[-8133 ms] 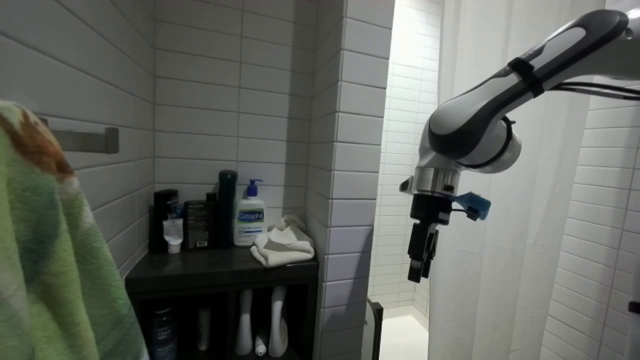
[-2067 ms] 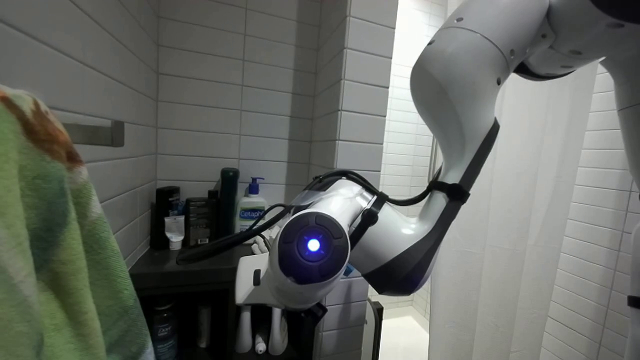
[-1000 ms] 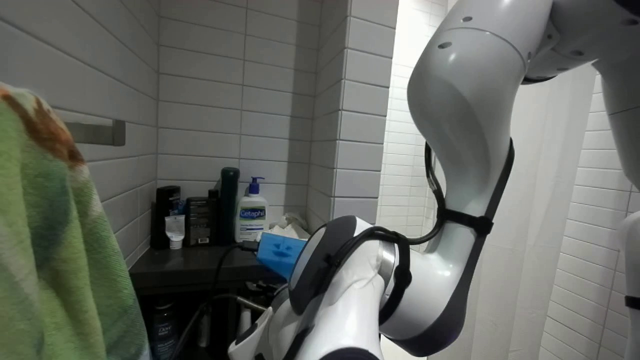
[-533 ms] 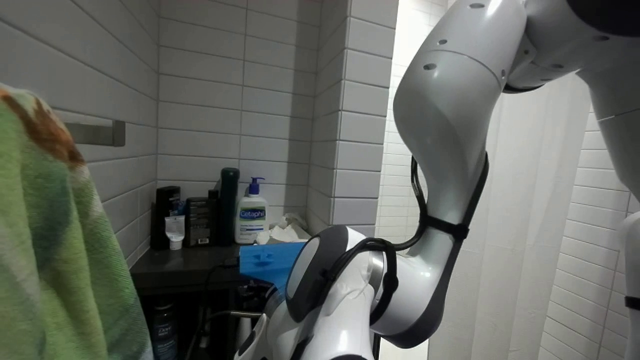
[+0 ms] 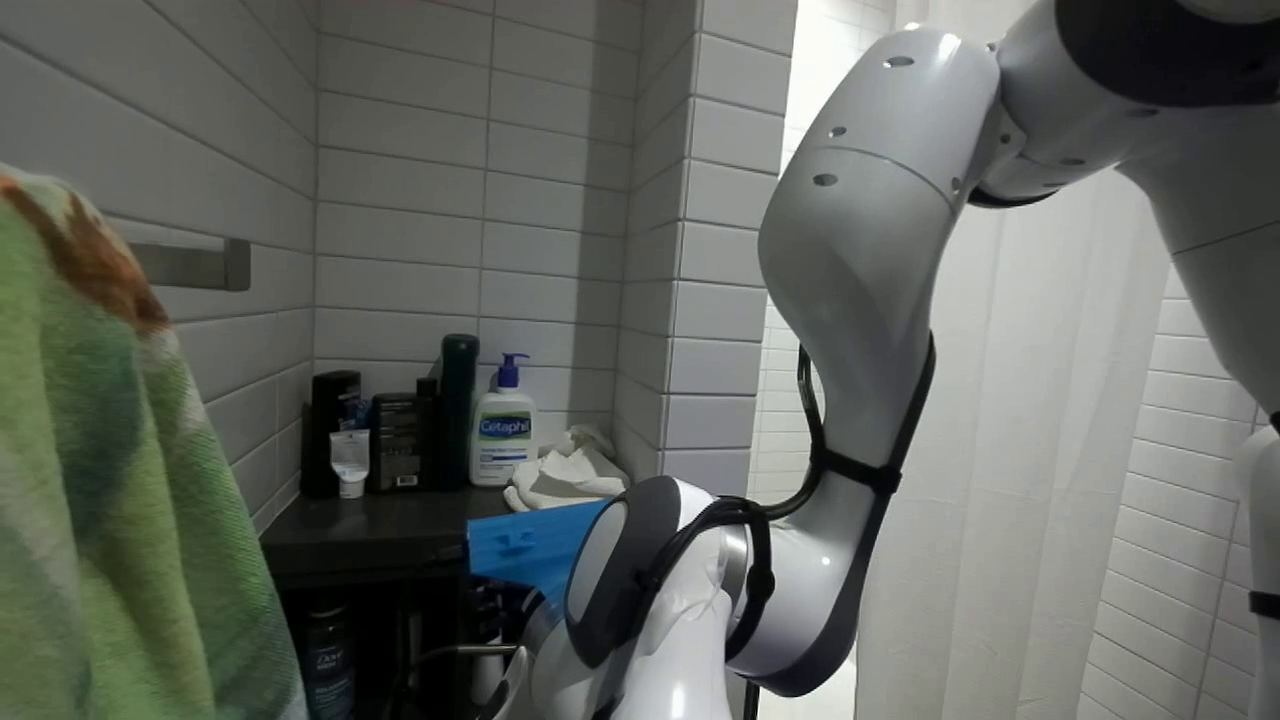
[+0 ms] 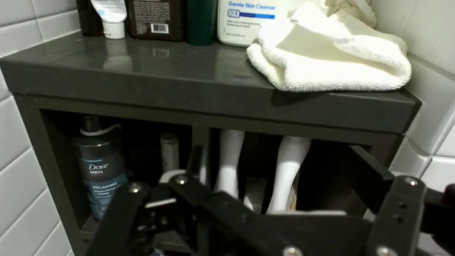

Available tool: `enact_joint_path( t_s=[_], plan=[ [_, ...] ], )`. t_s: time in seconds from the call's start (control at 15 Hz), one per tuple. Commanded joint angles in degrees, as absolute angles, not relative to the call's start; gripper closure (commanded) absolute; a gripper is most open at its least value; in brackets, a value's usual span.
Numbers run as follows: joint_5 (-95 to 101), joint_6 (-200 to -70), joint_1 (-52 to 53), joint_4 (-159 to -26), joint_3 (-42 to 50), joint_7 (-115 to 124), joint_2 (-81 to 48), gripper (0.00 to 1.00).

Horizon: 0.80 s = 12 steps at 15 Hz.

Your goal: Move the first right bottle from the second shelf to the top shelf

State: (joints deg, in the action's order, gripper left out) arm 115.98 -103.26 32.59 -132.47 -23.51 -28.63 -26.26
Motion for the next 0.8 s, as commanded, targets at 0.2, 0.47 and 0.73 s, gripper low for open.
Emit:
enact_joint_path(
  t_s=[0.2, 0.47, 0.73],
  plan=[
    [116.0, -103.2, 32.6, -132.2, -23.6, -28.6, -26.5, 0.0],
    [116.6, -103.3, 32.9, -128.6, -23.1, -29.1, -30.2, 0.0],
    [118.4, -103.5, 32.9, -121.8, -21.1, -29.7, -36.5, 0.0]
  ],
)
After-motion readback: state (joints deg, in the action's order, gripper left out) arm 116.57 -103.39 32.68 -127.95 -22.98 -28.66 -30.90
